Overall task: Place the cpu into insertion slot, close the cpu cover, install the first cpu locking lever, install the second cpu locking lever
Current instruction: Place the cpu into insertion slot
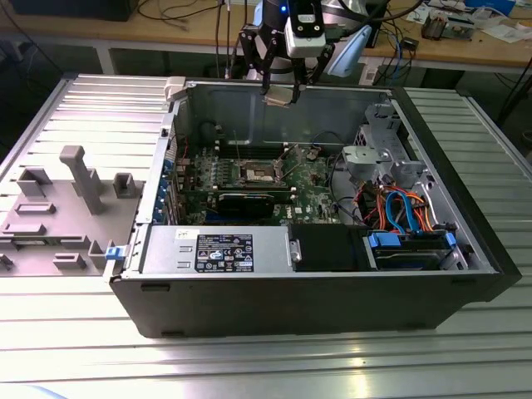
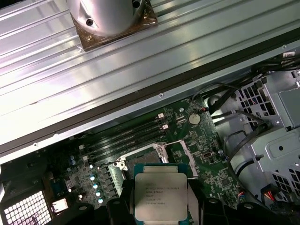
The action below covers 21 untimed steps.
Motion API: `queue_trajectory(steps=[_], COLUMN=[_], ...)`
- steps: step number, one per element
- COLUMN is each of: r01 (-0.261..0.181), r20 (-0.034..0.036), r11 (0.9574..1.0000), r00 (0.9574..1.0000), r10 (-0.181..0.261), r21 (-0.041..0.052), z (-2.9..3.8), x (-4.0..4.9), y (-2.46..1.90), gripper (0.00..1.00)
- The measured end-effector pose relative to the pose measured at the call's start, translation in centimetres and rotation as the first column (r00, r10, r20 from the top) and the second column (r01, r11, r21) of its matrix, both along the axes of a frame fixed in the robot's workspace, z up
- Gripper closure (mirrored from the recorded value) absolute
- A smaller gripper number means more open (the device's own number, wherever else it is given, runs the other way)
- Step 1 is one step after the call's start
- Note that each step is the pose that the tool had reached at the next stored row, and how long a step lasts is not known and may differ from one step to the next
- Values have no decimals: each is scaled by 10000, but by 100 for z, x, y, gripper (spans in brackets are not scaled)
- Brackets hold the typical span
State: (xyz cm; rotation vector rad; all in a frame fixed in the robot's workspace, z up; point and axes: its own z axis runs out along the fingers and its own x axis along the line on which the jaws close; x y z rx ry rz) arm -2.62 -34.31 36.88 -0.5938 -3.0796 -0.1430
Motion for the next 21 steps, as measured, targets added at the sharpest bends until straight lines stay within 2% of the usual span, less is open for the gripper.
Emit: queue_trajectory(steps=[21], r01=[187], r20=[0], r11=[9998], r00=[9998], r10=[-187], r21=[0], z=[0], x=[0], y=[0], gripper=[46])
